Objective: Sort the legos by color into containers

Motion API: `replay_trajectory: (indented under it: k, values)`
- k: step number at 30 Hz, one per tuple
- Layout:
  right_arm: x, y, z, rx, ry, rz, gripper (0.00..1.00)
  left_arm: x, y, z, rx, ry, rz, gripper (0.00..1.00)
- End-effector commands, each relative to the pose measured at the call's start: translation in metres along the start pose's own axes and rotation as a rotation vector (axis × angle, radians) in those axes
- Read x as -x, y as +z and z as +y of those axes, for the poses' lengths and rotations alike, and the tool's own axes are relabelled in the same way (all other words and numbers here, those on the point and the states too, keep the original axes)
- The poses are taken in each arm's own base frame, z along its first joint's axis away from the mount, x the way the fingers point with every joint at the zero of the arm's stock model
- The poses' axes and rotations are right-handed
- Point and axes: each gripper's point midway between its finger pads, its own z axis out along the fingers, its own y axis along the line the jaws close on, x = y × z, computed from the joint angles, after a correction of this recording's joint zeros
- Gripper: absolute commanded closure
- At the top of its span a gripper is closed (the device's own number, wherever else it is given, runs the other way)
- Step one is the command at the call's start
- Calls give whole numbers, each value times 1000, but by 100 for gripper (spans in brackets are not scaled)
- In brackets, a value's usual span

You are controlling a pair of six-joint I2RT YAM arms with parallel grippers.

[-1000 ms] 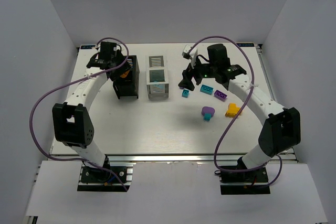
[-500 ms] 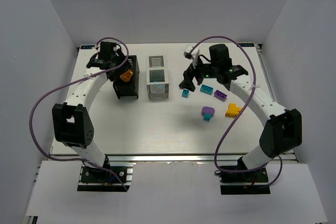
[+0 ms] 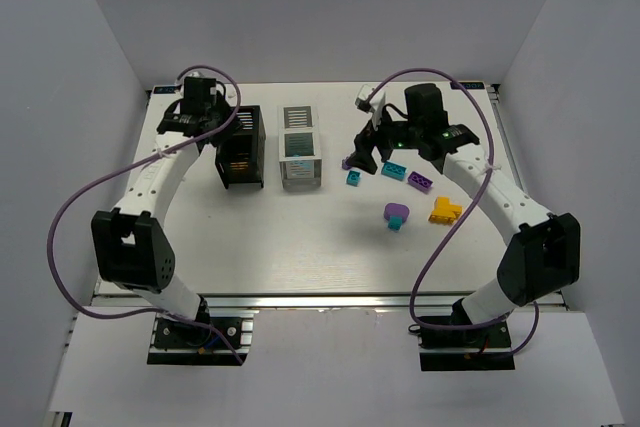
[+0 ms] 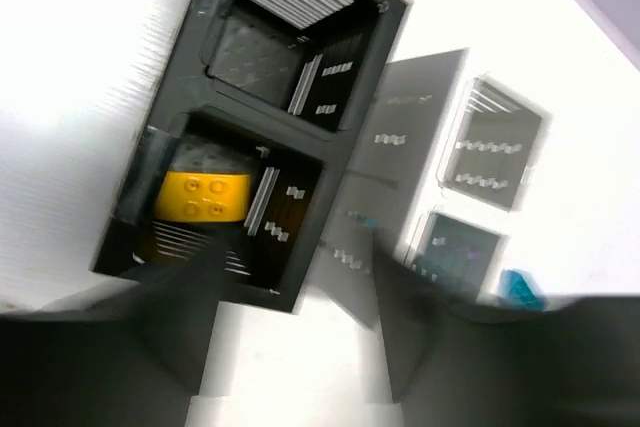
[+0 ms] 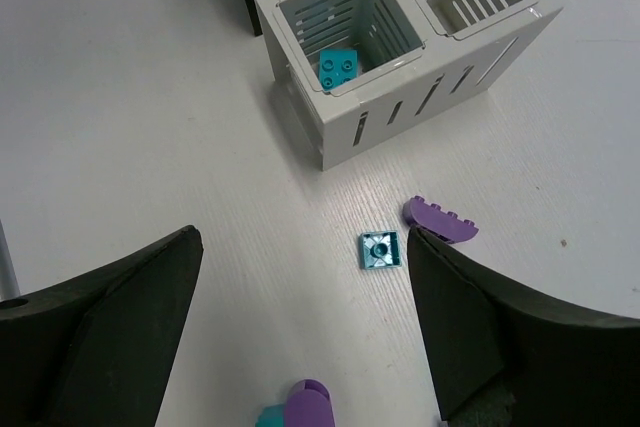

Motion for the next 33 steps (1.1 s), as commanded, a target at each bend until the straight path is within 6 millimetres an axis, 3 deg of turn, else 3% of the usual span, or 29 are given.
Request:
replay_trajectory:
  k: [1, 4, 5, 6, 7, 8, 10, 11, 12, 14, 17, 23, 29, 33]
  values:
    - [11, -12, 3, 2, -31, -31, 13, 30, -48, -24, -130, -22, -110, 54]
    - [7, -17, 4, 5, -15, -14, 22, 21, -68, -22, -186, -42, -123, 91]
    - [5, -18, 2, 0, -7, -10, 28, 4, -66, -14, -189, -41, -91, 95]
    - [2, -19, 1, -6, -1, 2, 30, 2, -84, -19, -247, -42, -106, 96]
    - [-4, -21, 1, -11, 15, 23, 31, -1, -89, -20, -277, -47, -115, 96]
    - [-8, -24, 0, -20, 26, 36, 32, -19, -87, -13, -289, -44, -77, 89]
    - [-20, -27, -3, -47, 45, 76, 32, -25, -106, -10, -336, -40, -101, 71]
    - [-26, -31, -4, -61, 53, 89, 30, -40, -103, 0, -321, -35, -73, 48]
    - [-32, -34, -7, -83, 55, 108, 28, -41, -114, 3, -336, -28, -97, 38]
    - [-46, -41, -12, -124, 75, 144, 21, -59, -112, 20, -302, -27, -76, 19]
    - [-64, -53, -20, -180, 109, 199, 11, -68, -121, 28, -311, -27, -84, 9]
    - [-107, -85, -32, -253, 177, 358, 11, -87, -120, 35, -338, -55, -59, 5]
    - [-132, -113, -42, -334, 232, 451, 11, -97, -117, 41, -340, -72, -47, 5]
    - [-145, -119, -51, -393, 304, 483, 11, -102, -117, 46, -322, -64, -41, 5]
